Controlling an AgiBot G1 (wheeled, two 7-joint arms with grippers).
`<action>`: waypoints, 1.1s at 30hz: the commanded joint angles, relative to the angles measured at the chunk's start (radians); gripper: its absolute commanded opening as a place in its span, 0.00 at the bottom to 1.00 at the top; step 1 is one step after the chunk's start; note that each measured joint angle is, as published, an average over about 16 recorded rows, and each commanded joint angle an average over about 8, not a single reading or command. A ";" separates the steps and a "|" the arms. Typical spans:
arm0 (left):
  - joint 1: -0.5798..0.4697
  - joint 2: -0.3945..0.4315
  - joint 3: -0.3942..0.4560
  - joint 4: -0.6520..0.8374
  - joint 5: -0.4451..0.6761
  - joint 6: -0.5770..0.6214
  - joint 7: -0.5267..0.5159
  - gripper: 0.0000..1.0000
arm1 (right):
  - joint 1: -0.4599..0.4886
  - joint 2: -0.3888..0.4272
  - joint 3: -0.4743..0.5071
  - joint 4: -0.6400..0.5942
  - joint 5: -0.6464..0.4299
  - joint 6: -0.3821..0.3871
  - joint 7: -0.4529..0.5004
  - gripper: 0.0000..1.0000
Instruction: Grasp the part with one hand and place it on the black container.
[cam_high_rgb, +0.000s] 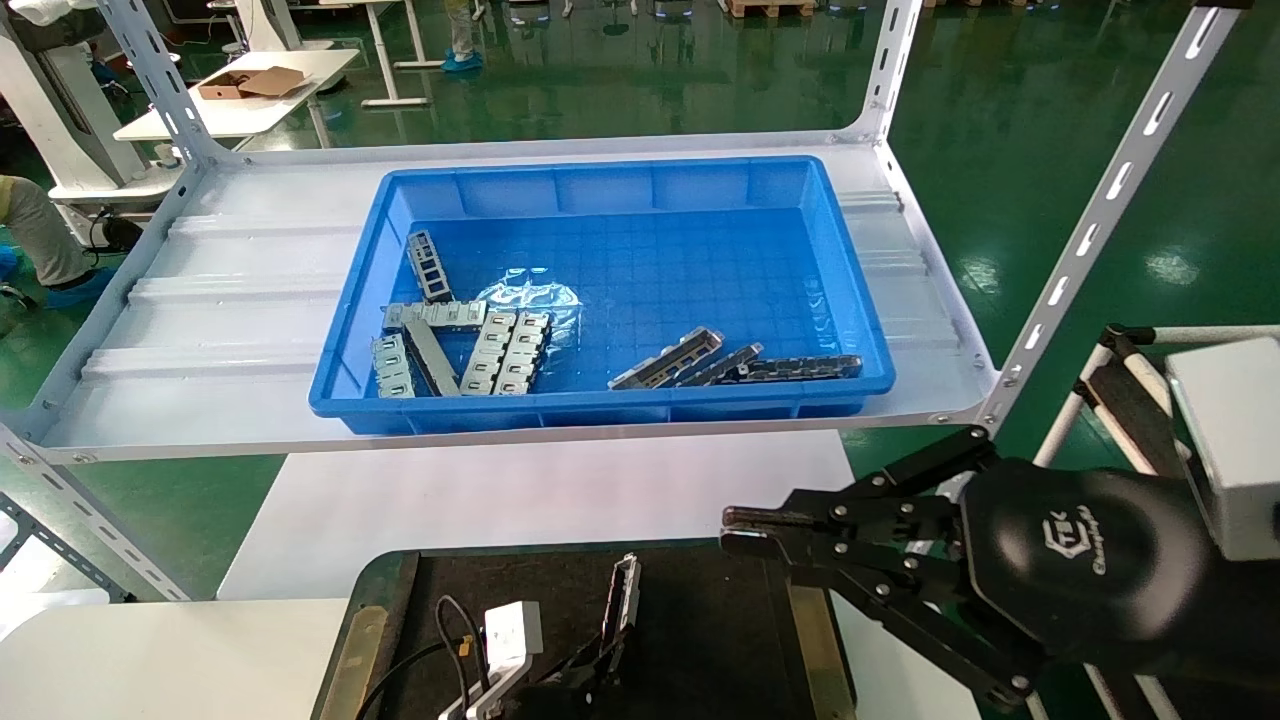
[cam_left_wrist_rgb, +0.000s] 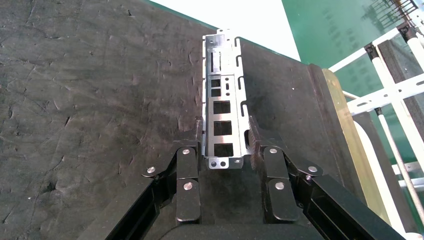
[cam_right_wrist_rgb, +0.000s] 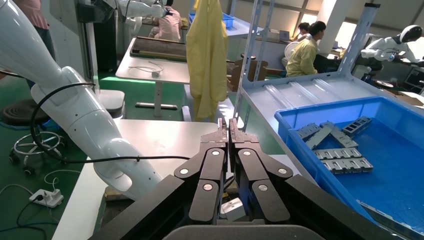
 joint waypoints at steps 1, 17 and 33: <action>-0.004 -0.003 0.007 -0.003 -0.010 -0.002 0.003 1.00 | 0.000 0.000 0.000 0.000 0.000 0.000 0.000 1.00; -0.013 -0.013 0.023 -0.021 -0.040 -0.012 0.005 1.00 | 0.000 0.000 -0.001 0.000 0.000 0.000 0.000 1.00; -0.074 -0.097 -0.016 -0.005 0.050 0.208 0.046 1.00 | 0.000 0.000 -0.001 0.000 0.001 0.000 -0.001 1.00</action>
